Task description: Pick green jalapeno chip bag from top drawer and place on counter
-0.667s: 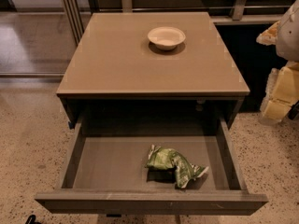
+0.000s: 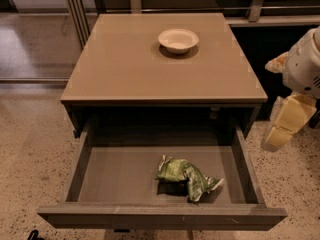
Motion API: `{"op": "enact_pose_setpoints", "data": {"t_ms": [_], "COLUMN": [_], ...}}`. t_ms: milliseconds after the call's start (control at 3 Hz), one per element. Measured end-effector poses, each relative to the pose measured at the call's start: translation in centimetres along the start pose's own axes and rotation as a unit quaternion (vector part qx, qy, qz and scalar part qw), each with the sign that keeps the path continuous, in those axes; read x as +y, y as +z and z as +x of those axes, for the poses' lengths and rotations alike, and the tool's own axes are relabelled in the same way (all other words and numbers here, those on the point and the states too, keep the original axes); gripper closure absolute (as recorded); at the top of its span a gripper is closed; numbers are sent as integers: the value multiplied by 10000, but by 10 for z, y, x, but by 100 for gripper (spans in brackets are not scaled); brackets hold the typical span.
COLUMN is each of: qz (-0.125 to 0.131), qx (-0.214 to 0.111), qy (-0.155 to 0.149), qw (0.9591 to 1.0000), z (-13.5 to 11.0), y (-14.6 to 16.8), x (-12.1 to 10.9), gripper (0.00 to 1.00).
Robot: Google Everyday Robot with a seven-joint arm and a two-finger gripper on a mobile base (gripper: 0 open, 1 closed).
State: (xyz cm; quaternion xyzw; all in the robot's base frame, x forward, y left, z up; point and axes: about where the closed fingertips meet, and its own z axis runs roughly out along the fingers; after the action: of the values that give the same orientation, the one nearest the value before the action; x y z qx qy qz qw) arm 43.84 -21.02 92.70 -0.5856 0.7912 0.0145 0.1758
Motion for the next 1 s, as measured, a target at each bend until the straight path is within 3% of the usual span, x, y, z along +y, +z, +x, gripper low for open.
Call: {"op": "enact_pose_setpoints", "data": {"t_ms": [333,667,1000], "qz": [-28,205,466], "qx": [-355,-504,-646], "qy": [317,389,558], "qw": [9989,9978,9953], "z": [5,3,-3], "y": [41,76,108], "x": [9,18,13], "gripper": [0,0,0]}}
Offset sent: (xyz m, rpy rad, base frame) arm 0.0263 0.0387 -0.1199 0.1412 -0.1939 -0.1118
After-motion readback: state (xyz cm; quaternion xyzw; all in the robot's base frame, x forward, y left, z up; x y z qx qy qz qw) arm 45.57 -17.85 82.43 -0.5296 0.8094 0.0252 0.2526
